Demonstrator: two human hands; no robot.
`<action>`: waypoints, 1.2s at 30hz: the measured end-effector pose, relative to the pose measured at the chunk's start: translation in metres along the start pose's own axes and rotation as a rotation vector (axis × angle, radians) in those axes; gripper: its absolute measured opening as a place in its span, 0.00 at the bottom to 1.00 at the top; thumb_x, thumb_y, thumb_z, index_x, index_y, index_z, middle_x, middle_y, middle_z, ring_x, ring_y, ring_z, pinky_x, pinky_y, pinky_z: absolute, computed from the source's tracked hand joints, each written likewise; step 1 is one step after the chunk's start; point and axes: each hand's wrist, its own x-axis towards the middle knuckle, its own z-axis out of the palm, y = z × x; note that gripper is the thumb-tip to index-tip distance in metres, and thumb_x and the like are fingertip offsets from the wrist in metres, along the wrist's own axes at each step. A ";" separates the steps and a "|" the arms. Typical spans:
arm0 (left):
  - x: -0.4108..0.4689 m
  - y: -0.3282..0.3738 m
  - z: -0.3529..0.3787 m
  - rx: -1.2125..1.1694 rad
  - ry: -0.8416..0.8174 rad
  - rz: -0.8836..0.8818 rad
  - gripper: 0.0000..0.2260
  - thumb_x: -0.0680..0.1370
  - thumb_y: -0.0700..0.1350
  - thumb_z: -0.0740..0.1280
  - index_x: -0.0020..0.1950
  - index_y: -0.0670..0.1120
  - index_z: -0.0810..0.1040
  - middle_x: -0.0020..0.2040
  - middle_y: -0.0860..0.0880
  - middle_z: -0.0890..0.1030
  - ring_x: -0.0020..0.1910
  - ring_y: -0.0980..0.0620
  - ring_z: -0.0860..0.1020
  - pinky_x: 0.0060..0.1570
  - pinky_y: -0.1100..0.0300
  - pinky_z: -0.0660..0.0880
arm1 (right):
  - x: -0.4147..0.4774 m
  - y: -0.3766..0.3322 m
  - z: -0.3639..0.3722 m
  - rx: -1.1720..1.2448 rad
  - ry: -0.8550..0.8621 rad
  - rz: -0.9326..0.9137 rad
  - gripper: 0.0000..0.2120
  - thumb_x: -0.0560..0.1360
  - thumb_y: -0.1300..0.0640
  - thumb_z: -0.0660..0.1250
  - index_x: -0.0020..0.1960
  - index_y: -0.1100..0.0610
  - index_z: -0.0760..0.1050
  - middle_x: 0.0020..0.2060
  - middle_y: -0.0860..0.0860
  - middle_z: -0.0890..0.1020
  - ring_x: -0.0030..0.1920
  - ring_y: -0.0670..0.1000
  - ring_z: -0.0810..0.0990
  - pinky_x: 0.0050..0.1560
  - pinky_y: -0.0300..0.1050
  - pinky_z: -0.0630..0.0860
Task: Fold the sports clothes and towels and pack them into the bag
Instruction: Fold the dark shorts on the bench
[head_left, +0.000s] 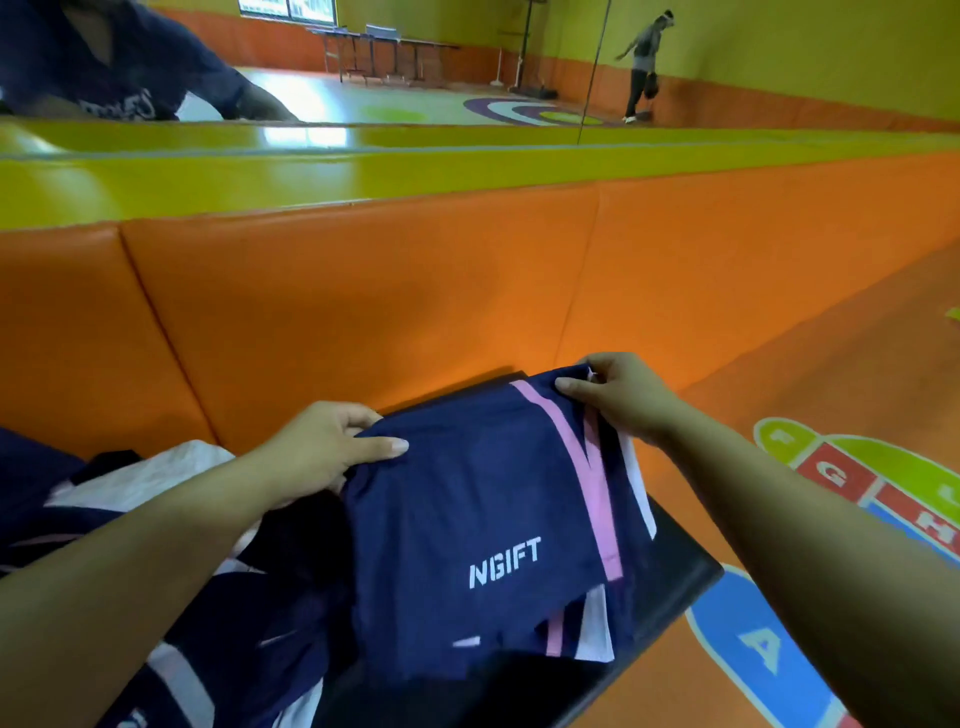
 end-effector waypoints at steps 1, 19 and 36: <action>0.012 -0.001 -0.004 -0.030 0.062 -0.007 0.11 0.74 0.42 0.71 0.54 0.40 0.78 0.45 0.45 0.85 0.40 0.48 0.83 0.33 0.57 0.79 | 0.016 -0.001 0.002 -0.033 0.039 -0.001 0.10 0.76 0.54 0.68 0.47 0.62 0.79 0.37 0.54 0.79 0.37 0.51 0.75 0.36 0.43 0.69; -0.013 -0.125 0.073 0.389 0.105 0.000 0.18 0.74 0.50 0.71 0.63 0.53 0.74 0.59 0.53 0.70 0.55 0.54 0.72 0.56 0.62 0.70 | -0.074 0.076 0.104 -0.347 0.017 0.052 0.20 0.75 0.48 0.68 0.65 0.52 0.71 0.63 0.51 0.73 0.64 0.53 0.69 0.62 0.49 0.70; -0.035 -0.144 0.109 0.441 0.028 -0.127 0.21 0.68 0.50 0.76 0.59 0.49 0.75 0.43 0.52 0.73 0.40 0.55 0.73 0.35 0.69 0.66 | -0.114 0.123 0.102 -0.344 -0.147 0.269 0.31 0.76 0.55 0.67 0.75 0.49 0.59 0.71 0.52 0.64 0.67 0.58 0.62 0.67 0.50 0.62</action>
